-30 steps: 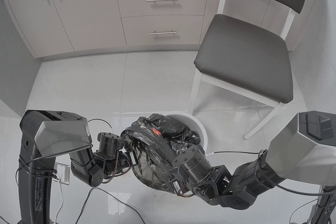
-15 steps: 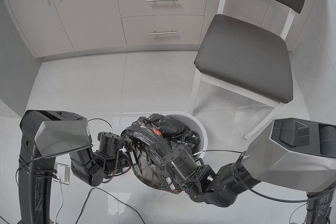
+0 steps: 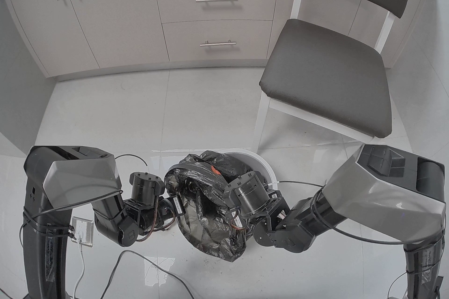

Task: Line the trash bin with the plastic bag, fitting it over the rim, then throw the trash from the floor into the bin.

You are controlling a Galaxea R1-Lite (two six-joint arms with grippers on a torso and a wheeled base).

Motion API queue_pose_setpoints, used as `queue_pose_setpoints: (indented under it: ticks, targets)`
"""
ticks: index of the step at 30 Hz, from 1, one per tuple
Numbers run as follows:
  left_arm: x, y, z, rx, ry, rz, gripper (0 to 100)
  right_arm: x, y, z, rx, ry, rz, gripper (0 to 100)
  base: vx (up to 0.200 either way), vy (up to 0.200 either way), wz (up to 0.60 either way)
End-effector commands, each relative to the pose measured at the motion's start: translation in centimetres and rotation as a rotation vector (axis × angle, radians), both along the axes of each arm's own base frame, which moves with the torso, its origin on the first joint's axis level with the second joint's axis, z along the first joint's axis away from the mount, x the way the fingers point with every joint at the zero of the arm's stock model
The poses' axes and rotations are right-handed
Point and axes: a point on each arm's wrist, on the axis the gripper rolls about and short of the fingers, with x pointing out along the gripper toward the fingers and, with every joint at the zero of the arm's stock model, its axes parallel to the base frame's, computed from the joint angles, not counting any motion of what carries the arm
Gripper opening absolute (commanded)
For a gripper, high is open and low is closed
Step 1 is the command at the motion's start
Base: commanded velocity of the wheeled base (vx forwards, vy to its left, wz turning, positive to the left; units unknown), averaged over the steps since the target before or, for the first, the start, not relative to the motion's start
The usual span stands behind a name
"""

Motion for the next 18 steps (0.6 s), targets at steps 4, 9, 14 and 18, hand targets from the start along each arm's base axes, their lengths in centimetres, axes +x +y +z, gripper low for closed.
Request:
queue_pose_setpoints:
  ticks: [4,9,14,18]
  targets:
    - [0.5,-0.2,2.8,-0.029,-0.068,0.003,0,0.7,-0.8,1.5,0.021,-0.031,-0.033,100,0.000,0.000,0.00]
    - [0.4,-0.2,4.0,-0.040,-0.088,0.000,0,1.1,-1.3,2.0,0.024,-0.043,-0.054,100,0.000,0.000,0.00]
    - [1.2,-0.9,4.7,-0.086,-0.110,0.010,0,1.9,-2.1,2.1,0.019,-0.056,-0.098,100,0.000,0.000,0.00]
    - [2.2,-1.5,5.3,-0.108,-0.103,-0.009,0,2.8,-3.2,2.2,0.018,-0.057,-0.131,100,0.000,0.000,0.00]
